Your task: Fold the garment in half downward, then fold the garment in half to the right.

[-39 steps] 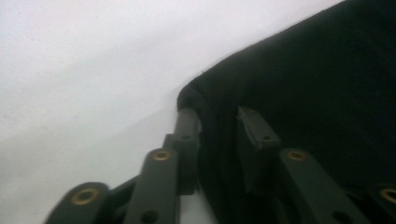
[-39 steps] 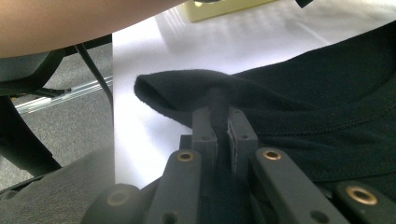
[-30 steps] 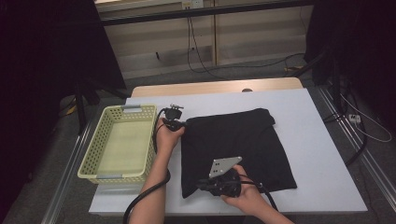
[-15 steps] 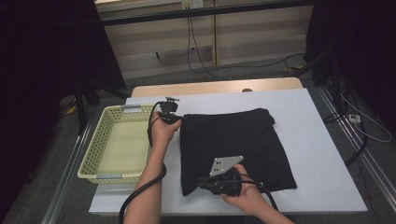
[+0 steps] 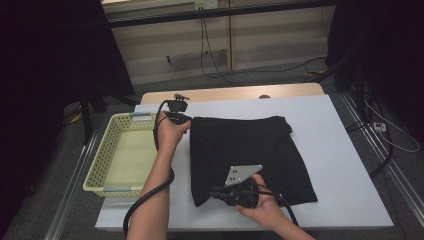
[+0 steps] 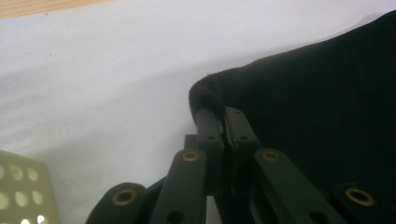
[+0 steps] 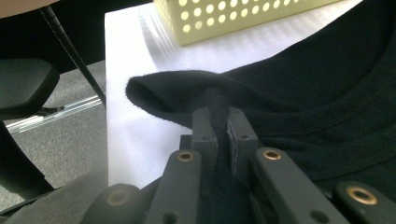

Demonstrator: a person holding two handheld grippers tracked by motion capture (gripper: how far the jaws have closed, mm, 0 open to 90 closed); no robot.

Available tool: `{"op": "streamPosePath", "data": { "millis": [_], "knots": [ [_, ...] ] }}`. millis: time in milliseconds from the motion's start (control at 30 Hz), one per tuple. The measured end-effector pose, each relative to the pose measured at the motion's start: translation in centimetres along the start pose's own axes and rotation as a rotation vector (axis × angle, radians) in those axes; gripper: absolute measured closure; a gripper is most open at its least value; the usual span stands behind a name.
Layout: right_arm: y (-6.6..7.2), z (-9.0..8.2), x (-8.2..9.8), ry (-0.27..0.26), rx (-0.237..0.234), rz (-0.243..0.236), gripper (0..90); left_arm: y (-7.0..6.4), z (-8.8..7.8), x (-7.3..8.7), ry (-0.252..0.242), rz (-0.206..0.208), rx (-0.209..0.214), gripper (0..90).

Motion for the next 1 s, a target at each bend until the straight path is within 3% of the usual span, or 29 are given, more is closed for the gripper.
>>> {"op": "streamPosePath", "data": {
  "millis": [600,1000],
  "knots": [
    [0.4,0.4,-1.8,-0.055,0.003,-0.008,84.7,0.7,-1.1,-0.7,0.048,-0.008,-0.015,86.6],
    [1.0,1.2,-2.5,-0.062,-0.011,-0.031,84.8,1.9,-2.0,-1.1,0.072,-0.01,-0.042,86.6]
  ]
}}
Point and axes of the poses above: each handheld gripper's, and its own axes: z roughly forward along the jaws, x roughly out of its underside, y roughly to its left, the point moved 7 cm from there along z, roughly forward along the jaws, and after that the axes turned 6 degrees about -x, right-handed, at the moved point
